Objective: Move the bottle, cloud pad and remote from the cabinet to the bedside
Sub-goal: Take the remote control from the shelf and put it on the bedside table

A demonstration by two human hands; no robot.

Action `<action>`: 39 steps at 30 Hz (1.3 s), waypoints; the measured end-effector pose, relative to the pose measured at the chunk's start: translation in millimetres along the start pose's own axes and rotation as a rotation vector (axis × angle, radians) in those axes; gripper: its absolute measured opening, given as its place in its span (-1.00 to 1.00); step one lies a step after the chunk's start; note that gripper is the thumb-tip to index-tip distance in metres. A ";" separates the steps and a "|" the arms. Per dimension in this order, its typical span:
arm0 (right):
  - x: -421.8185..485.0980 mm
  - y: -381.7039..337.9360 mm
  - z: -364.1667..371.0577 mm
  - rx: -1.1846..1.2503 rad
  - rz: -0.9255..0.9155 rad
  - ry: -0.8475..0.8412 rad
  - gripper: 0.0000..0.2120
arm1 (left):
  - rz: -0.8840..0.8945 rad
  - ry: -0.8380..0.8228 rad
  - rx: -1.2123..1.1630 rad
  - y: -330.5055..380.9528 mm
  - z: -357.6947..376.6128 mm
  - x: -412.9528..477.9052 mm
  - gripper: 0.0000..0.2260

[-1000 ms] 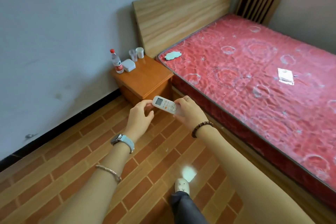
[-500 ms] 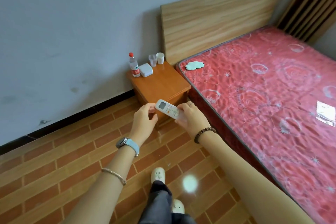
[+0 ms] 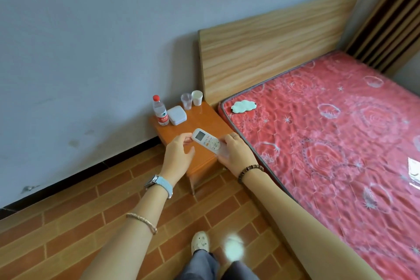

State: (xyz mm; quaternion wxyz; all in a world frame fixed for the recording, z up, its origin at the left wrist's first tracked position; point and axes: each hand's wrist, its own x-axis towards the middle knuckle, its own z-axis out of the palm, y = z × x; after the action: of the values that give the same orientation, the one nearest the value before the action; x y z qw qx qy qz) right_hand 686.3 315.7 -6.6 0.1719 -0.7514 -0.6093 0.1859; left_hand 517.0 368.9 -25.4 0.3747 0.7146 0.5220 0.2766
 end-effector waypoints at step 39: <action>358.3 184.8 231.3 0.098 0.231 -0.241 -0.63 | -0.884 0.153 -0.752 -194.6 232.6 310.4 -0.74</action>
State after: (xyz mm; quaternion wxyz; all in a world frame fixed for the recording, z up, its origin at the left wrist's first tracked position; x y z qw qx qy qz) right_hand 798.1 637.4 -322.8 0.1118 -0.7795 -0.5252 0.3226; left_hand 688.8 641.3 -316.2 0.6437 0.2250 0.6620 0.3112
